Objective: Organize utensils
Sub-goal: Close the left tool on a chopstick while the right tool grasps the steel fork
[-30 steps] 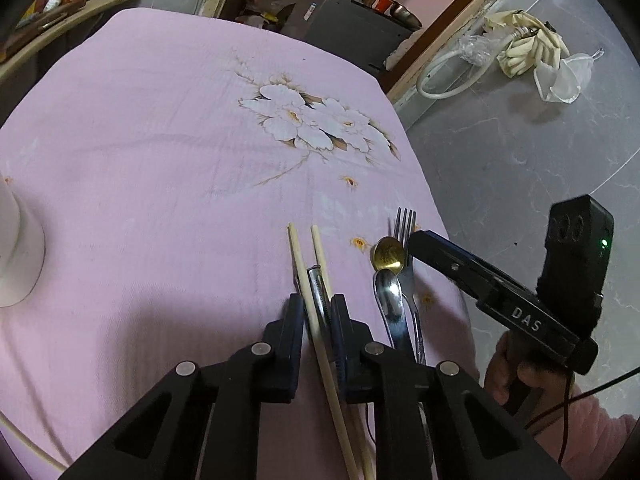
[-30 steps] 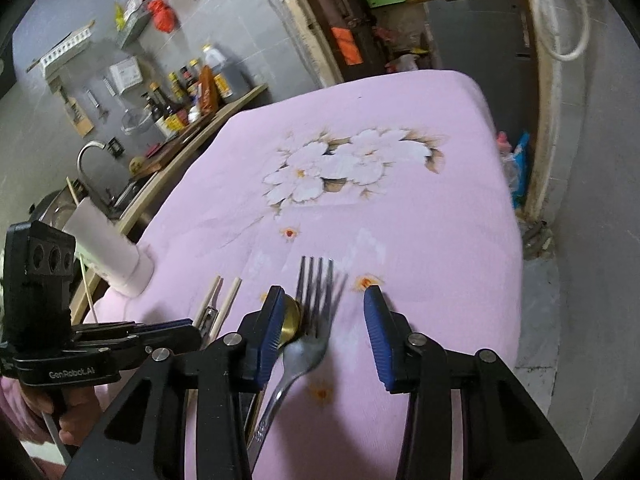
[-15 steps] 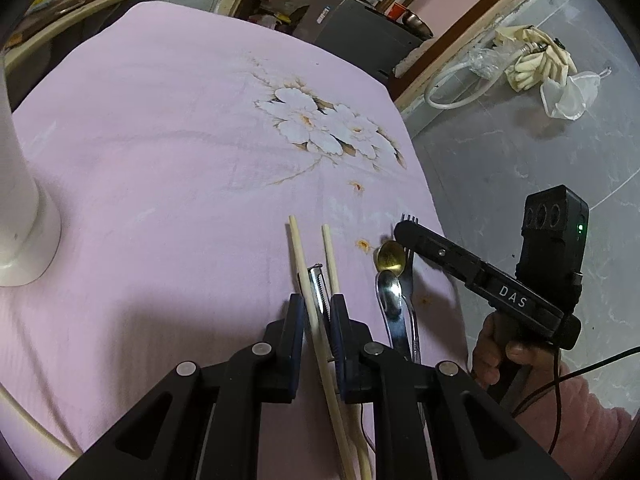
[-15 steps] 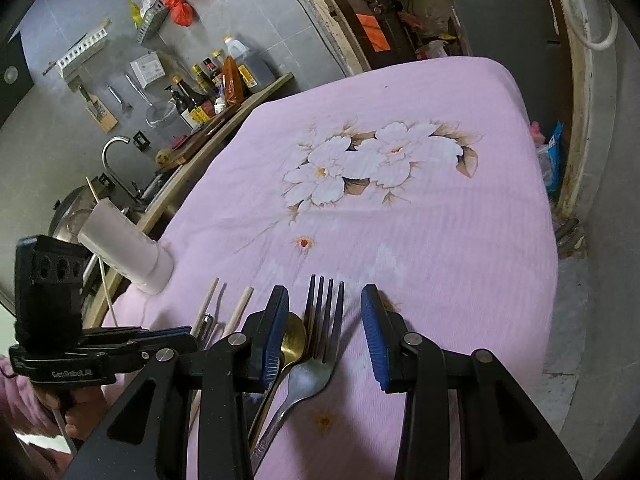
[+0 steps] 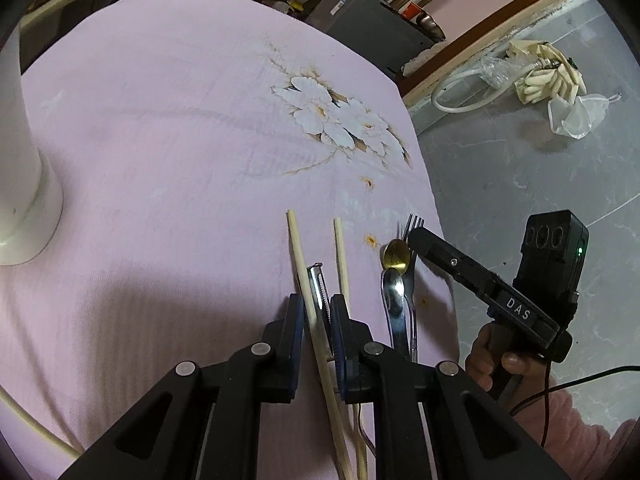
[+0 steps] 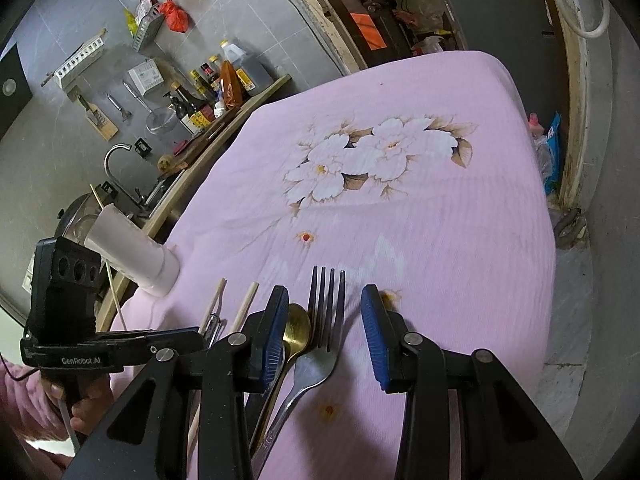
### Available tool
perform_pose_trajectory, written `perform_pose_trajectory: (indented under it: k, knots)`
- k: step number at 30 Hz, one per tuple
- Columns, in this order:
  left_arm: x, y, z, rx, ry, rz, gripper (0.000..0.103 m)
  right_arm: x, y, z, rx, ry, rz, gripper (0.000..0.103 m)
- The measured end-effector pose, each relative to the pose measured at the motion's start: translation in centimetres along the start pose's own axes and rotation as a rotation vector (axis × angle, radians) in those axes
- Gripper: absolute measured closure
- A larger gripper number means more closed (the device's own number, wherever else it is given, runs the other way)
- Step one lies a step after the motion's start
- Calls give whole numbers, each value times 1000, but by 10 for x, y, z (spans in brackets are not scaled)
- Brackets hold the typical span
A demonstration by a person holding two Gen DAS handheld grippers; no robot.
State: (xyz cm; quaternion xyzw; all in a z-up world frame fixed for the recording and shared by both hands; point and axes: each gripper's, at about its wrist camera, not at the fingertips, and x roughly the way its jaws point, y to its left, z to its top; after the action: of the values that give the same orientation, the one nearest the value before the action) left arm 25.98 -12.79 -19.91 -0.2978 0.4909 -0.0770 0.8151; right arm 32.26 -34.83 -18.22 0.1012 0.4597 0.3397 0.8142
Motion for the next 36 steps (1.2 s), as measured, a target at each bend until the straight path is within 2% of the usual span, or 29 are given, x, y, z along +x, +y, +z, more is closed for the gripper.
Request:
perform_pose_trajectory:
  k: [4, 8, 16, 20, 23, 25, 27, 31, 34, 36]
  knots:
    - [1, 0, 2, 3, 12, -15, 89, -1, -1, -1, 6, -1, -3, 69]
    - [1, -1, 4, 8, 19, -28, 84, -1, 0, -2, 10, -4, -7, 69]
    - [-3, 0, 2, 28, 9, -30, 84, -2, -1, -3, 22, -6, -6, 69]
    - [-2, 1, 2, 47, 15, -18, 87, -1, -1, -3, 33, -4, -1, 69]
    - [0, 1, 1, 56, 31, -8, 95, -1, -1, -3, 35, -2, 0, 69]
    - [1, 3, 1, 58, 35, -10, 95, 0, -1, -3, 29, -3, -17, 77]
    - [0, 3, 2, 62, 43, -9, 95, 1, -4, -4, 38, 3, -18, 92]
    - [-3, 1, 1, 61, 40, 2, 96, -1, -1, -5, 43, -8, -40, 92]
    - [-10, -3, 1, 69, 25, 3, 96, -4, 2, -4, 40, -22, -49, 97]
    - [-17, -7, 1, 81, 10, 8, 96, -8, 7, -4, 24, -29, -84, 98]
